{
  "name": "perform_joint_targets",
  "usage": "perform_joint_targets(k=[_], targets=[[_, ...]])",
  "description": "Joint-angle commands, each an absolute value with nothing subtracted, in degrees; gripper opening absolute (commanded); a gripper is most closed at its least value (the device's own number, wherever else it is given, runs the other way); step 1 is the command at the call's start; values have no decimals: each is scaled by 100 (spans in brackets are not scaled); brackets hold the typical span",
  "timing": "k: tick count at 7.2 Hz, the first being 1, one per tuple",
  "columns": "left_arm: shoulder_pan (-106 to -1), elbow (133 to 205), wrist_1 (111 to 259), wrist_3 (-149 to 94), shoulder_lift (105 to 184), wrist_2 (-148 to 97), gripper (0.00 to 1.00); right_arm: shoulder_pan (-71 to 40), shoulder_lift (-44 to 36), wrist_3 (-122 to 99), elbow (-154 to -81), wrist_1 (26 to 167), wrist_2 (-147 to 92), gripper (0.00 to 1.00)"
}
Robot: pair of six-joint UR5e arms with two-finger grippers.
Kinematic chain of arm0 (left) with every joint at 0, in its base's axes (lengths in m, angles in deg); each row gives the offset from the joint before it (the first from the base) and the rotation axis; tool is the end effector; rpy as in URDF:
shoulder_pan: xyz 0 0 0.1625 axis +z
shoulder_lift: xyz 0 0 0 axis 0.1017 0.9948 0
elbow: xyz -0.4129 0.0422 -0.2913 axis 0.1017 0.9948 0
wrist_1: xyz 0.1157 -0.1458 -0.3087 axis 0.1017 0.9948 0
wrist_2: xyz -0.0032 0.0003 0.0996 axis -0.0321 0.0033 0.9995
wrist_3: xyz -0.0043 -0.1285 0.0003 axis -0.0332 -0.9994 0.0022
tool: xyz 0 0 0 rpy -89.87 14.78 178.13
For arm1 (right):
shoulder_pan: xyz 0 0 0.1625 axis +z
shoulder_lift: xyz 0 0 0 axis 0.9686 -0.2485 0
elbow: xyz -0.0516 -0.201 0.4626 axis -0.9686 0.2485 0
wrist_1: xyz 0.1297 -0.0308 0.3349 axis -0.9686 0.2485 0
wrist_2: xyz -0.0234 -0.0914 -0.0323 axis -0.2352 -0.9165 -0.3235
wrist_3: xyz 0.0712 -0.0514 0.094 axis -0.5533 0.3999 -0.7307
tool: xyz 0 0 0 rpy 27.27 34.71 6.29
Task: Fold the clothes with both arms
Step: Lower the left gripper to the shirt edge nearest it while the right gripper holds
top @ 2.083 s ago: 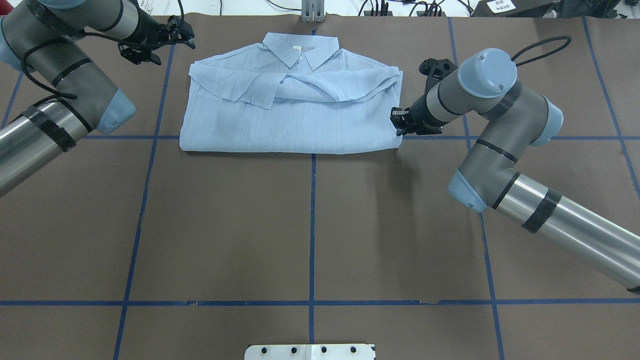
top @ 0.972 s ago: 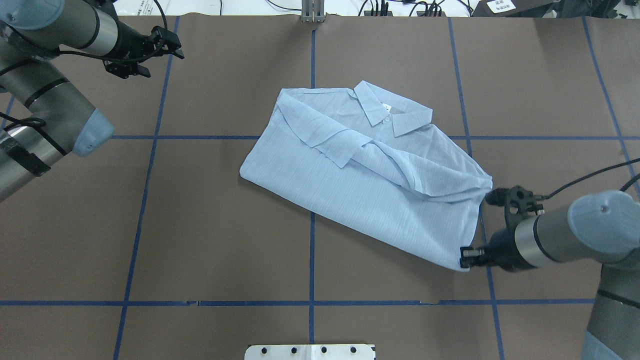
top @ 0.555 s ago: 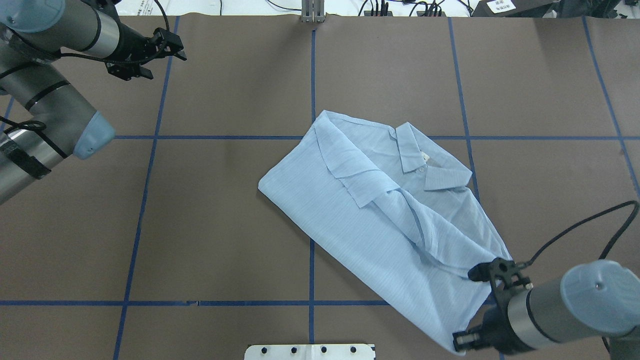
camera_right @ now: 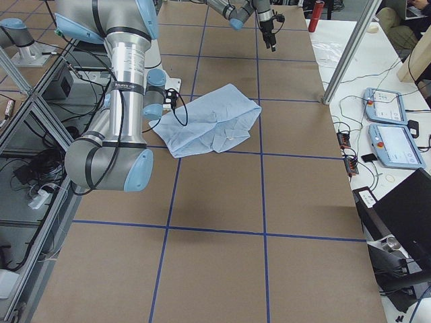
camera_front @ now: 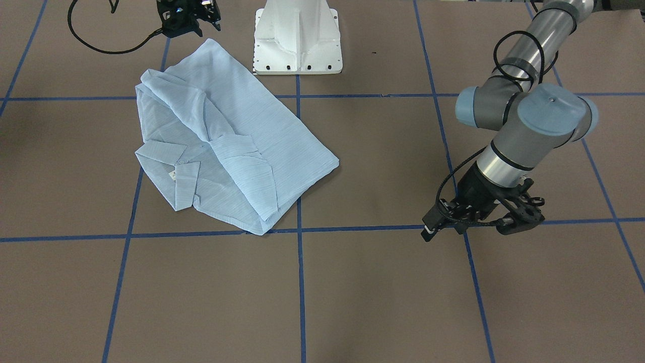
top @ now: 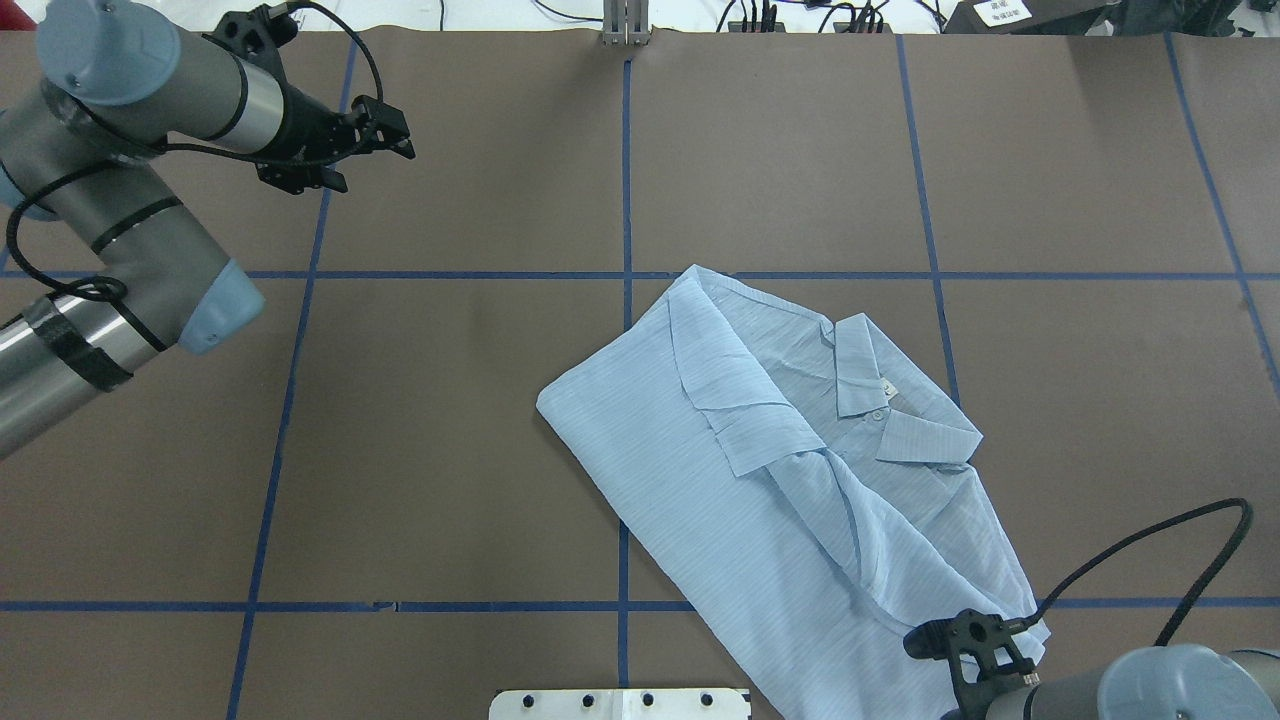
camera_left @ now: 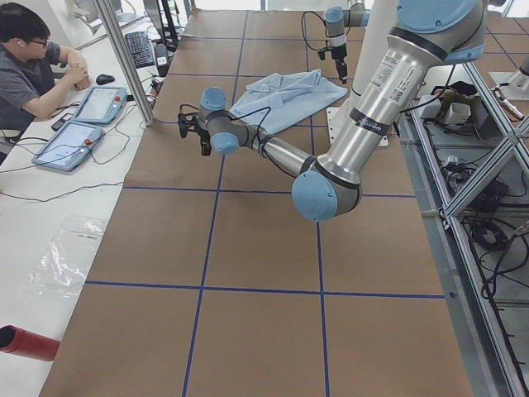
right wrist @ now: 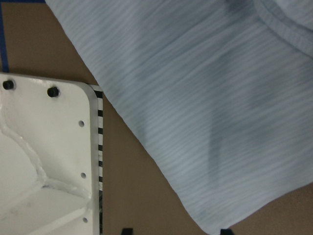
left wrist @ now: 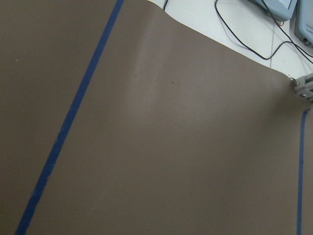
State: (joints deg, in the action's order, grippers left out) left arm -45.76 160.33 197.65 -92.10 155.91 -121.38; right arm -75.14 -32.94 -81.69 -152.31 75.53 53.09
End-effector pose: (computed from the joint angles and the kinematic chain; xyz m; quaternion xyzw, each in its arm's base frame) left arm 0.3860 -0.6062 0.4302 0.0856 0.5335 -0.1753 0.8230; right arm -0.3715 -0.1060 0.4701 -0.0852 -0.5196 -0.0814 0.8462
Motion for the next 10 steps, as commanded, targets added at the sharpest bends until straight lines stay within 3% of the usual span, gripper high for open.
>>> perform_joint_targets(k=[1, 5, 10], targets=[[-3850, 16449, 19708, -9918, 15609, -12127, 100, -6433, -2648, -8182, -15228, 7545, 5219, 100], [-2073, 16654, 18533, -11304, 16258, -11083, 96, -4970, -2531, -8112, -15158, 7536, 5237, 100], [-2035, 16636, 18329, -11234, 16013, -11020, 87, -4872, -2460, -8103, -15043, 7536, 5210, 100]])
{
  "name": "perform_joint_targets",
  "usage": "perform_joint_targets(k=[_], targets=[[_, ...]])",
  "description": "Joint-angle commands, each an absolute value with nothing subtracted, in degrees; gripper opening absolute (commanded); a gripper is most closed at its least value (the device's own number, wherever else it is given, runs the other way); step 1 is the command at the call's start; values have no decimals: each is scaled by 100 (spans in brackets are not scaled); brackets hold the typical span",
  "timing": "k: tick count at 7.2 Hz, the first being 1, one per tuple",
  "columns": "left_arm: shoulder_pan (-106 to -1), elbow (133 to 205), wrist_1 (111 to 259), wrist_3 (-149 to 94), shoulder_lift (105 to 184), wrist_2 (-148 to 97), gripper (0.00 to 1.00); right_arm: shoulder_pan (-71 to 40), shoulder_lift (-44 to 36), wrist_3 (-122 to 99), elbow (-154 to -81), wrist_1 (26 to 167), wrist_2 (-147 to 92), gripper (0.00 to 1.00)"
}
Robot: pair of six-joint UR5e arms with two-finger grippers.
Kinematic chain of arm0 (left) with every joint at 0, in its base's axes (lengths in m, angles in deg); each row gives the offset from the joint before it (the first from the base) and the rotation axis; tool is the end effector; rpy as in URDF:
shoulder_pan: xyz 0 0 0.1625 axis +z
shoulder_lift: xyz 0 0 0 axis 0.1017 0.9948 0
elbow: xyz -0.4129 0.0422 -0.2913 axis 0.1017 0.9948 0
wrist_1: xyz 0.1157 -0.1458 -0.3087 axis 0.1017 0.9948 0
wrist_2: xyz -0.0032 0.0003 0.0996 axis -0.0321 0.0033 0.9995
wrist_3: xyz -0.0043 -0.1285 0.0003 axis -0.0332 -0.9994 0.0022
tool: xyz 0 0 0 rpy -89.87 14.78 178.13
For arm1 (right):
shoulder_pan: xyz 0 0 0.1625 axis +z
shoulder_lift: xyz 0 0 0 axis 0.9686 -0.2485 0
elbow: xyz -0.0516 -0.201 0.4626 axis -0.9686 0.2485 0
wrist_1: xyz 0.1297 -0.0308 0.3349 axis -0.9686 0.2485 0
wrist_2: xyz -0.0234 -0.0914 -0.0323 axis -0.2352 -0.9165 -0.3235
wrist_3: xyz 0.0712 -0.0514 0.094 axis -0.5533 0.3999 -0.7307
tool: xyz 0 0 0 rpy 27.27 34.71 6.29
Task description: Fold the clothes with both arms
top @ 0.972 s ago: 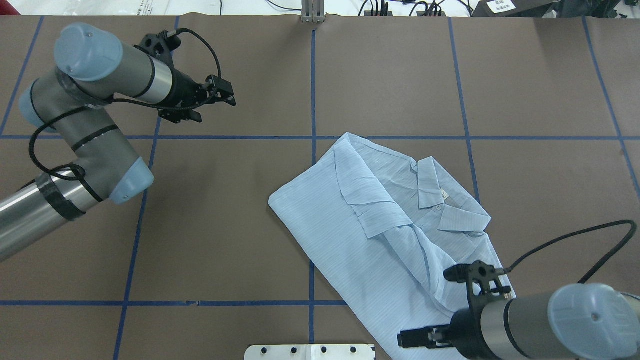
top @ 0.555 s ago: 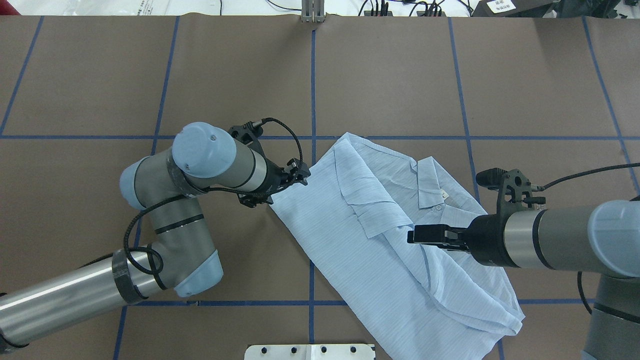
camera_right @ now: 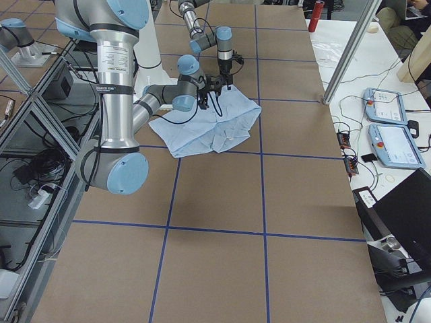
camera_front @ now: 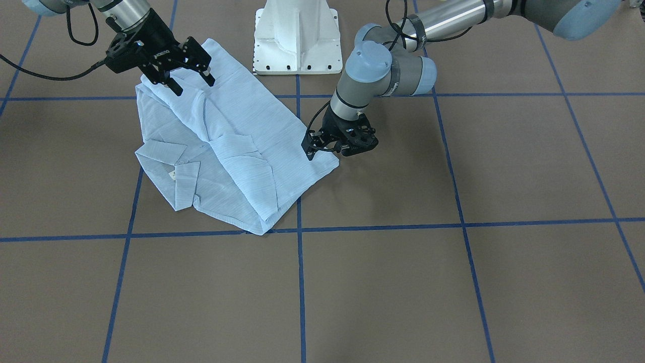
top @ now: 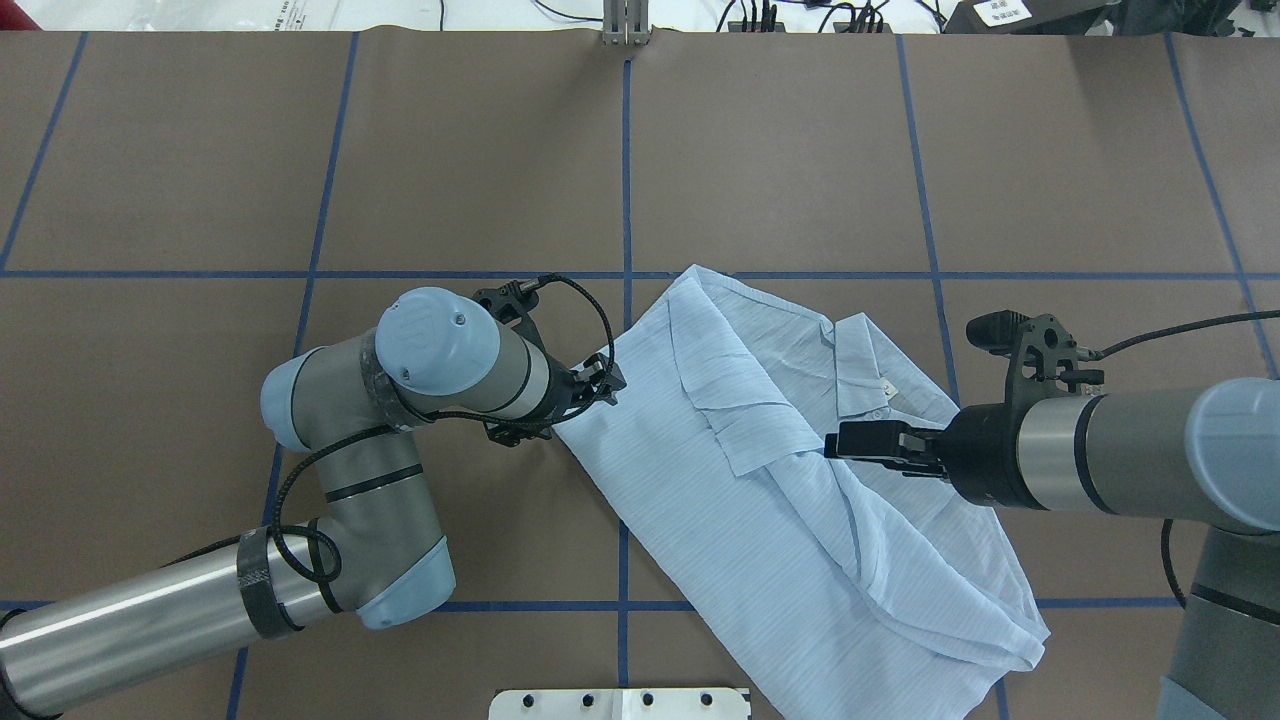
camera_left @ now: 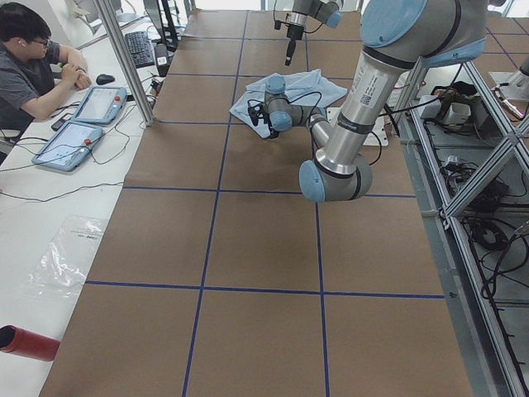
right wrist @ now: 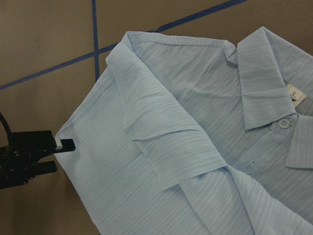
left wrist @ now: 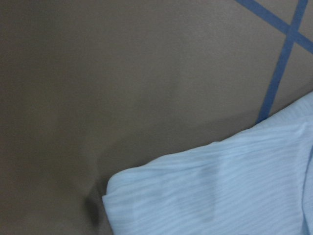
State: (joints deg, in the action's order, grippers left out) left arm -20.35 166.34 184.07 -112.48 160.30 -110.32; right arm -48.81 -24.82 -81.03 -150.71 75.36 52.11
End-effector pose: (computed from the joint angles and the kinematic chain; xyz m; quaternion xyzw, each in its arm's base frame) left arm 0.6104 -0.4083 0.3688 -0.0524 0.4992 -0.1978 0.8420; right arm -0.3270 -0.2829 0.4259 0.0618 -0.5697 0.1015 0.8132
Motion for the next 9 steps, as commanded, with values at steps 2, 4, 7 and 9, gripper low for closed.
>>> perform_joint_targets(k=[2, 4, 7, 9], targets=[[-2035, 16627, 18328, -11234, 16030, -11020, 64, -4872, -2460, -8103, -15008, 7536, 5210, 100], [-2035, 16653, 18328, -11225, 16048, -11028, 13, -4863, -2460, -8103, -15008, 7536, 5219, 100], [-2123, 17003, 18215, -11208, 16004, -11072, 0, -4784, -2460, -8094, -14973, 7536, 5236, 100], [-2525, 17040, 17855, -11155, 16022, -11064, 0, -4635, -2460, -8094, -14955, 7536, 5280, 100]])
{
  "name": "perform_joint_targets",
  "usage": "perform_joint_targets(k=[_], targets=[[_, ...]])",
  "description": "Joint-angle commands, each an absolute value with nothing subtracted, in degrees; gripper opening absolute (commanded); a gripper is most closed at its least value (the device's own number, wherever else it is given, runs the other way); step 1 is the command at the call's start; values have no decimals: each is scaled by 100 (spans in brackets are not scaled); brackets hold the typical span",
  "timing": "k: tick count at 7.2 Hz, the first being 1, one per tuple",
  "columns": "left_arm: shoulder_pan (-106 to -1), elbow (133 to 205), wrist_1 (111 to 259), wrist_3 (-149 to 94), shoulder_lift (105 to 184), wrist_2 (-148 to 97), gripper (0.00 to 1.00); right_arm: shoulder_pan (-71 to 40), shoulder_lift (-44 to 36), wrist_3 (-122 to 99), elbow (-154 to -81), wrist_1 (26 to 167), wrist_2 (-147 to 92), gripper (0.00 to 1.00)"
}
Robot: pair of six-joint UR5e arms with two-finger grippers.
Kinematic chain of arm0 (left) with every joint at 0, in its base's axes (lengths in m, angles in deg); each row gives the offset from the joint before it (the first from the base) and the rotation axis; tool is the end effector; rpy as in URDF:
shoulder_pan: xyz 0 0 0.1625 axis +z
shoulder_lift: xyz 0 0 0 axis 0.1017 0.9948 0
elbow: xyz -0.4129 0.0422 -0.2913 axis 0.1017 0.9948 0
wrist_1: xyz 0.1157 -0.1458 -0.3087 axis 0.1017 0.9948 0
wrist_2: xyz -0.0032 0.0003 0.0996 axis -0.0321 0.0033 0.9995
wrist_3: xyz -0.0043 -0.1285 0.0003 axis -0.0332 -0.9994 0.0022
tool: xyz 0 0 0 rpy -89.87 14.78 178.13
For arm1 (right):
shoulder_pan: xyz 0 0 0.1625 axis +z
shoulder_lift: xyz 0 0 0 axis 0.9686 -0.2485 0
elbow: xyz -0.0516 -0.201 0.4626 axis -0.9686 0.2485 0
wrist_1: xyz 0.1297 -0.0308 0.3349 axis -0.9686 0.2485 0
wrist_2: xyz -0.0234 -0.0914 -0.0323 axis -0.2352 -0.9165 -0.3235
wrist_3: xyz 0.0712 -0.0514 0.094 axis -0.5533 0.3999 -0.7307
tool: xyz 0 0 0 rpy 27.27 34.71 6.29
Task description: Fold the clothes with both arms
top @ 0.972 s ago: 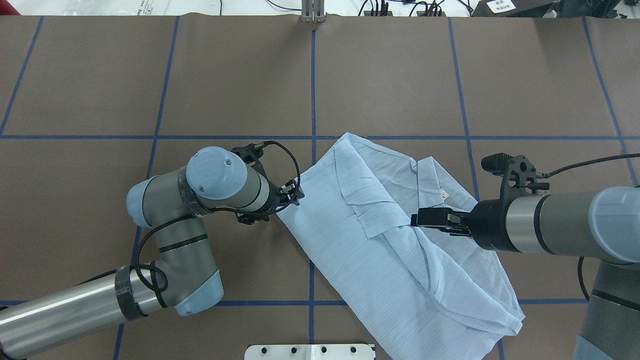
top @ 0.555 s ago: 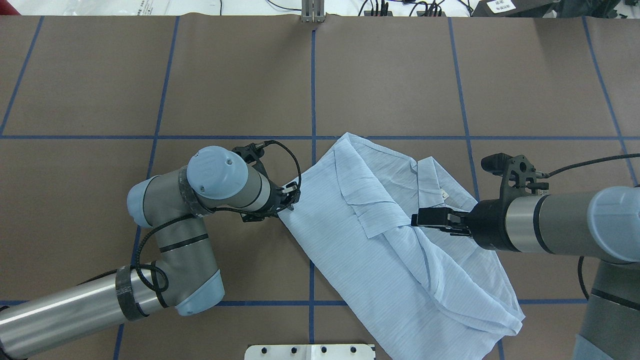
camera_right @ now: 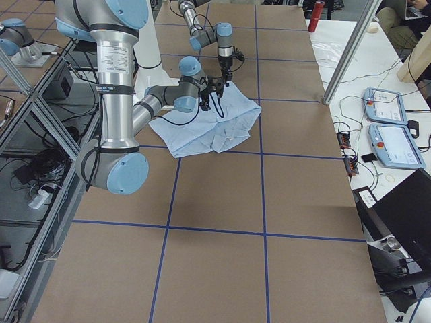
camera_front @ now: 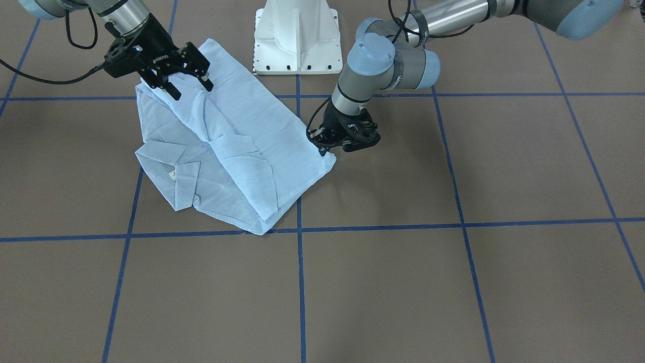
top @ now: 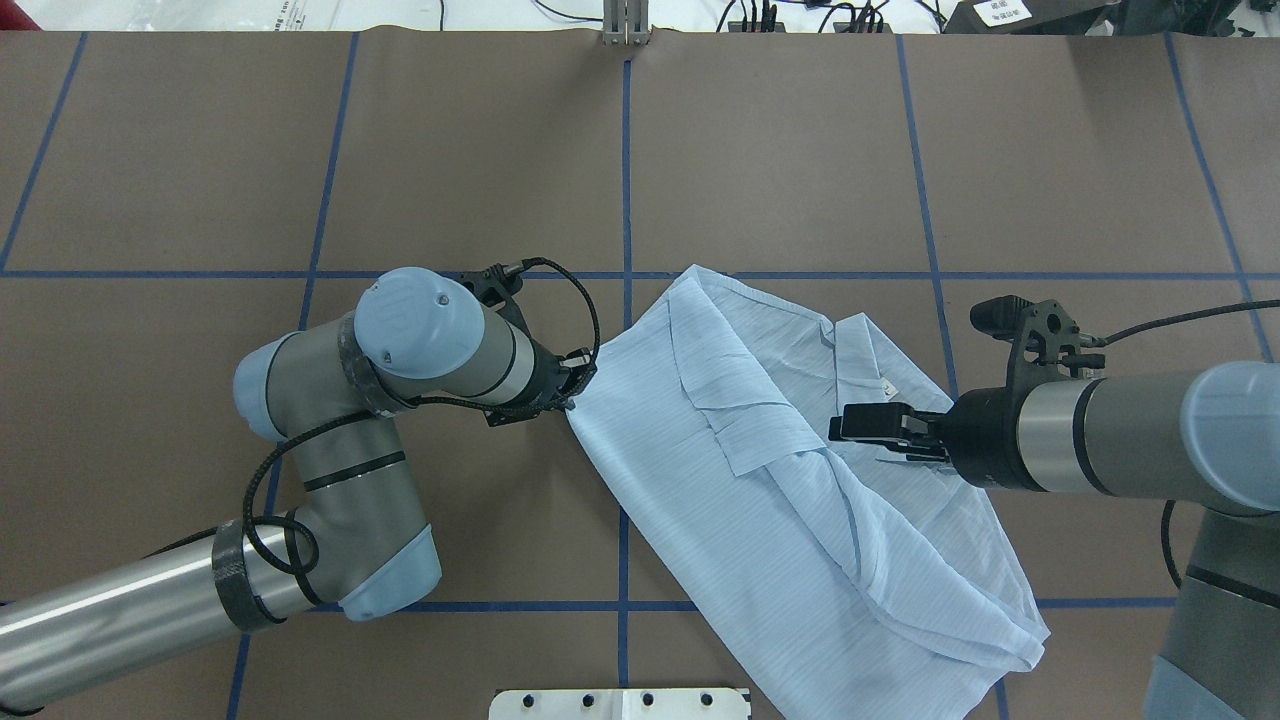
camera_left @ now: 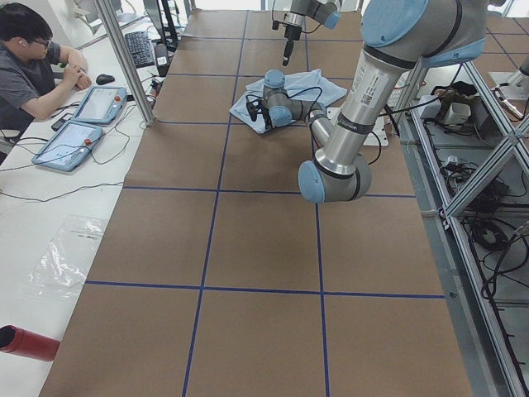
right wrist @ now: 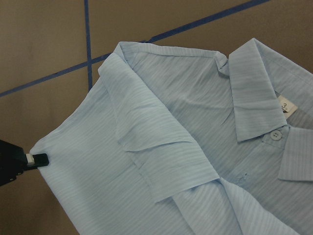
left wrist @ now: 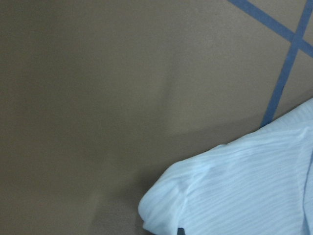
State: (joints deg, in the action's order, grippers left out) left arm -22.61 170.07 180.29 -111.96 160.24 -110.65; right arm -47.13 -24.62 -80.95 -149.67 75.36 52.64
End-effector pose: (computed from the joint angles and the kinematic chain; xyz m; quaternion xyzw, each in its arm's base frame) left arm 0.5827 -0.4252 0.3518 -0.0430 0.4997 -0.2094 0.8394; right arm -0.3235 -0.2938 0.4321 0.0647 -0.5638 0.1118 0.8157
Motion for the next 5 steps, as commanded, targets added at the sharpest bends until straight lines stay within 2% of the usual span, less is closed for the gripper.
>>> perform_joint_targets(k=[1, 2, 3, 4, 5], targets=[[-2789, 17006, 17766, -10816, 16039, -11046, 0, -4591, -2443, -8094, -14903, 7527, 5272, 100], [-3052, 16883, 17774, -10586, 16074, -11029, 0, -4590, -2434, -8094, -14885, 7527, 5219, 100], [-3203, 16456, 17818, -10262, 16283, -10767, 0, -4555, -2434, -8094, -14867, 7536, 5210, 100], [-3256, 15790, 17957, -10171, 16677, -10399, 0, -4503, -2434, -8094, -14833, 7536, 5210, 100], [-3301, 14826, 18812, -10179, 17098, -10204, 0, -4485, -2434, -8094, -14789, 7527, 5184, 100]])
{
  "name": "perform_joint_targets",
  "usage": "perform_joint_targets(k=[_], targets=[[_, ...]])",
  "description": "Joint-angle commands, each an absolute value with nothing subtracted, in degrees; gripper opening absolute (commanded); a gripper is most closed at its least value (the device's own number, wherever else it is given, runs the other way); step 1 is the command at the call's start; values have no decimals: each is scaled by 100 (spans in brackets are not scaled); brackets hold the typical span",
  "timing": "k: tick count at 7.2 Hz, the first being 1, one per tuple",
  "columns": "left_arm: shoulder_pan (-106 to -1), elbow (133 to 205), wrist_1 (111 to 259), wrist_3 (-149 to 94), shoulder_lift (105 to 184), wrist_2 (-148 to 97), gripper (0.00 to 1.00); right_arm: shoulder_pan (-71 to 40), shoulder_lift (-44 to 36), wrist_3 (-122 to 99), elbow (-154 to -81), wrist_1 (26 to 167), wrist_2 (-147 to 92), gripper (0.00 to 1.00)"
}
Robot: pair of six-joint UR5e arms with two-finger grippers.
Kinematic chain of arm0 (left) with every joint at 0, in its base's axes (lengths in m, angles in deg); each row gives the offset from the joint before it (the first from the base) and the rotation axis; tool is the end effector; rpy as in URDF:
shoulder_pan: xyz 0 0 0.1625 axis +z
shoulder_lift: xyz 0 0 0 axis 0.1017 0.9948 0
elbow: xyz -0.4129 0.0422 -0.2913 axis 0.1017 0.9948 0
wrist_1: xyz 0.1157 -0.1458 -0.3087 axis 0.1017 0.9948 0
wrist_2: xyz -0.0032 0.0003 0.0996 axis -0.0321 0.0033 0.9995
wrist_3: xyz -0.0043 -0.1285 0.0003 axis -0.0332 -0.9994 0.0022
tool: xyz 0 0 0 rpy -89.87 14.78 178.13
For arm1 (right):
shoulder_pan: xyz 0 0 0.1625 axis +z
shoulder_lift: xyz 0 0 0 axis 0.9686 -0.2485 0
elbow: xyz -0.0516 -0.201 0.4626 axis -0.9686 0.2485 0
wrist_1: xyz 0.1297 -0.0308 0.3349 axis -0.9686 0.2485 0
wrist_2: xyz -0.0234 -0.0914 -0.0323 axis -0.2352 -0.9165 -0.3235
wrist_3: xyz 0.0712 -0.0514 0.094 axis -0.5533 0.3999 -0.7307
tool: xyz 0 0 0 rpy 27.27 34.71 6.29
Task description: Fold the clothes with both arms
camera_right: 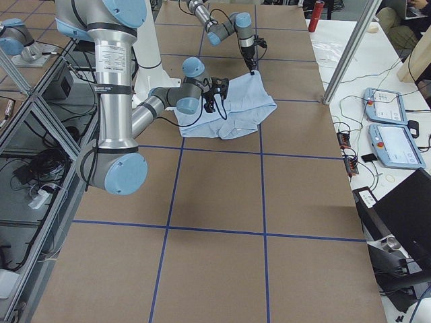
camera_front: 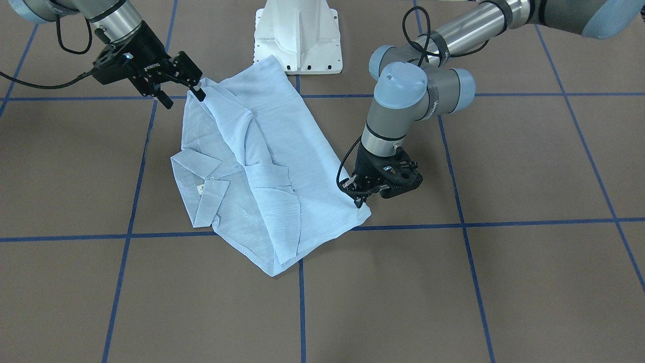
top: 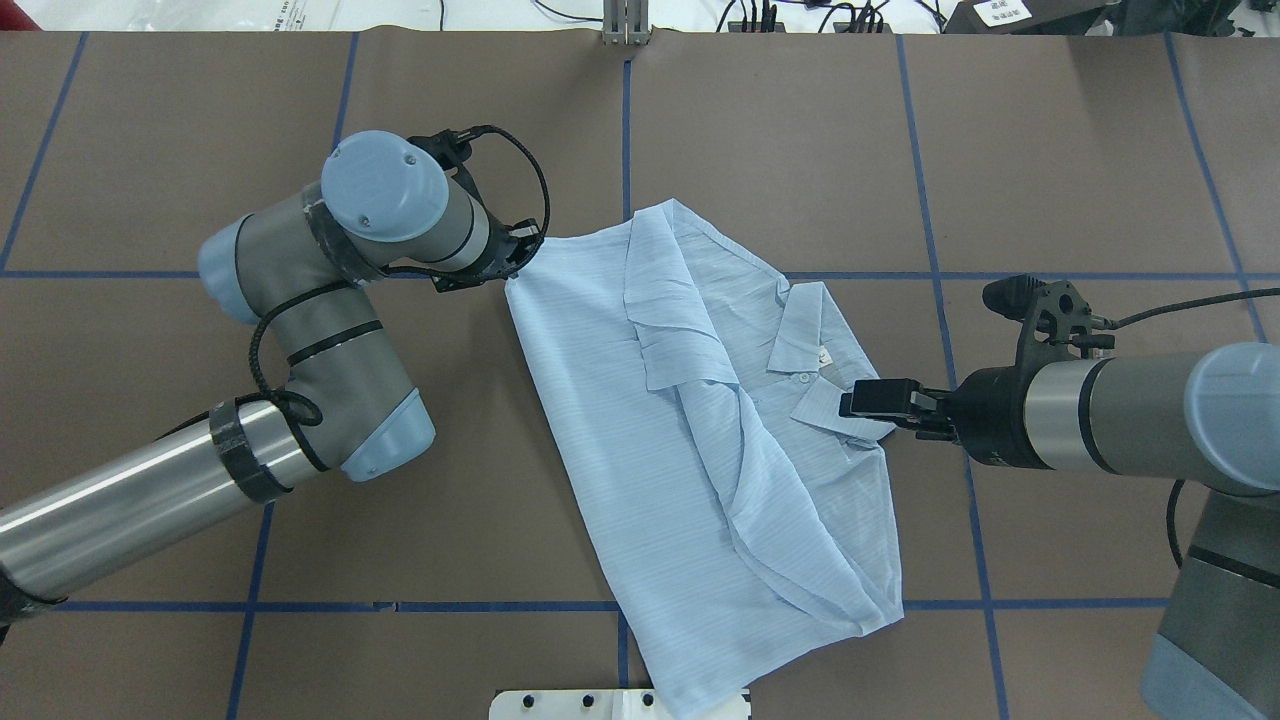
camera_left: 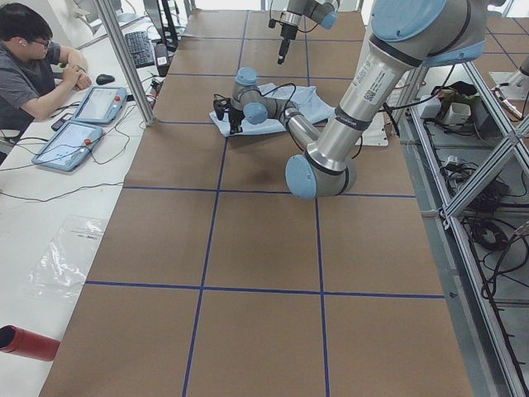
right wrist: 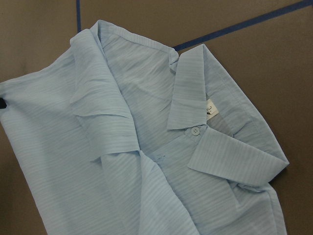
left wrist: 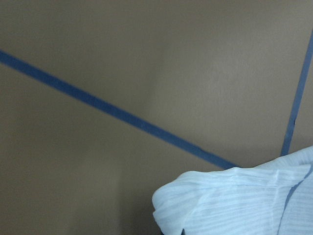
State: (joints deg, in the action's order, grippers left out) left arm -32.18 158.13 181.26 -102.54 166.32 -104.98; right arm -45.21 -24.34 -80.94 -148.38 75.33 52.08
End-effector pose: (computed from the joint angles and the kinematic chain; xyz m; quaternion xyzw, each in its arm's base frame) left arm 0.5478 -0.5662 0.3620 0.0673 0.4539 -0.2449 0.8541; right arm -0.3188 -0.3090 0.4397 0.0755 -0.5552 0.1300 0.8180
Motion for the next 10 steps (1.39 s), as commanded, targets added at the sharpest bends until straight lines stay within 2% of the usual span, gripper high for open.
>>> perform_joint_targets(k=[1, 4, 5, 6, 7, 9, 10], targets=[[-3362, 14051, 19638, -10188, 17416, -10037, 0, -4476, -2356, -8094, -14753, 7527, 5132, 100], [-3503, 12800, 20968, -10179, 17823, -9317, 0, -4485, -2320, -8094, -14718, 7527, 5122, 100], [-3538, 12752, 21017, -10136, 17823, -9306, 0, -4485, -2267, -8094, -14648, 7527, 5114, 100], [-3538, 12760, 21017, -10127, 17823, -9306, 9, -4485, -2267, -8094, -14613, 7527, 5053, 100], [-3547, 12777, 21018, -9805, 17832, -9349, 99, -4502, -2258, -8094, -14578, 7536, 5052, 100], [-3931, 13092, 20913, -9652, 17754, -10422, 100, -4520, -1883, -8094, -14385, 7754, 5061, 100], [-4047, 13660, 20677, -9548, 17353, -11022, 100, -4563, -1419, -8077, -14219, 8260, 5017, 100]])
